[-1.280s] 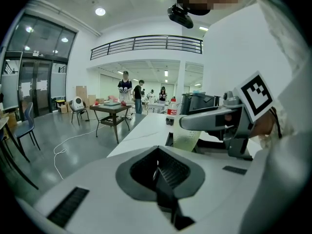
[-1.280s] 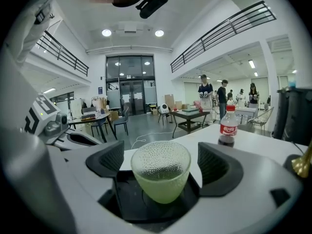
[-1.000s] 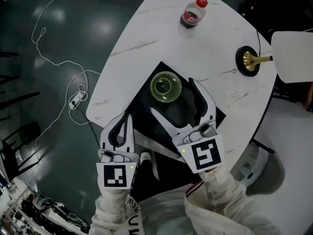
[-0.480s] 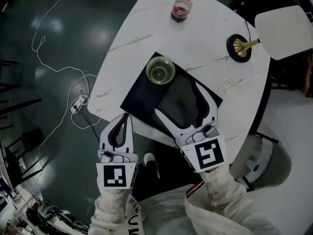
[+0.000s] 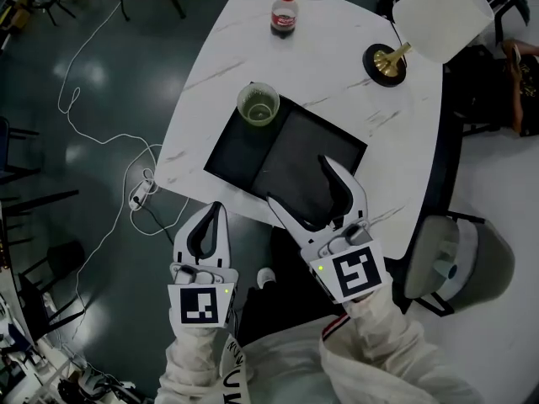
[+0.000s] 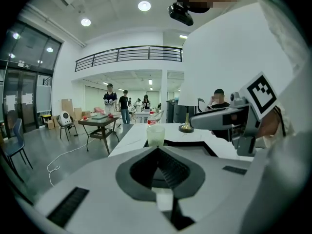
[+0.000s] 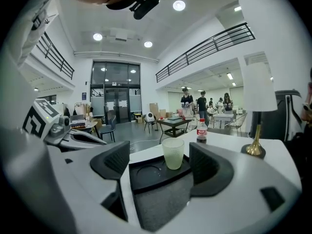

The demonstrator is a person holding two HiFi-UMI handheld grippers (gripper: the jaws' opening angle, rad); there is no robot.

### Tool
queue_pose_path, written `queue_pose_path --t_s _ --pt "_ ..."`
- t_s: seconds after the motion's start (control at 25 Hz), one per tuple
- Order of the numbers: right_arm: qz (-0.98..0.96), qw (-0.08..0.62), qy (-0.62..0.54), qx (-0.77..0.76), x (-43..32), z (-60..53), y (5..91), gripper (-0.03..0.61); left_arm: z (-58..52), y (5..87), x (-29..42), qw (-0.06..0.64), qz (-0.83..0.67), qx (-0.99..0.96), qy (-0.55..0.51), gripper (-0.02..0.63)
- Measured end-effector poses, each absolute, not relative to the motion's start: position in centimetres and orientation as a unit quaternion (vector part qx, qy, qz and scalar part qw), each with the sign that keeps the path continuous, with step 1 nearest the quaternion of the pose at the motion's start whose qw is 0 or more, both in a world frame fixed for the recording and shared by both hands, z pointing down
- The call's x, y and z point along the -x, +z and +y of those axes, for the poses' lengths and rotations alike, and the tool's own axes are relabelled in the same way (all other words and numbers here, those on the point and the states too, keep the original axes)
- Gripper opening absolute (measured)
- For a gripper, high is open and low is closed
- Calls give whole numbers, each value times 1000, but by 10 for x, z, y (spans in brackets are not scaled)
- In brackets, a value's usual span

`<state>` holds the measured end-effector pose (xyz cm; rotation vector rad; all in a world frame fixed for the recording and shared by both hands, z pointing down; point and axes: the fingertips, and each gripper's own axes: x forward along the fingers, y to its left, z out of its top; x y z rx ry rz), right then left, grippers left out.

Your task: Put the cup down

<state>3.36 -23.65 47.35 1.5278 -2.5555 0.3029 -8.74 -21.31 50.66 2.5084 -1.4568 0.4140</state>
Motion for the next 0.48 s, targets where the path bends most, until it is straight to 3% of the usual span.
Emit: queue_pose_path --t_s 0.24,0.44,0.48 --pt "-836 67 81 -538 -38 -190 452 262 -172 482 96 90 -492 -856 131 11" --pt "-826 53 73 -556 -36 -148 434 193 -135 467 112 72 -494 -854 144 11" --pt "-821 48 77 -563 -37 -139 432 149 -128 464 115 68 -494 -855 144 11"
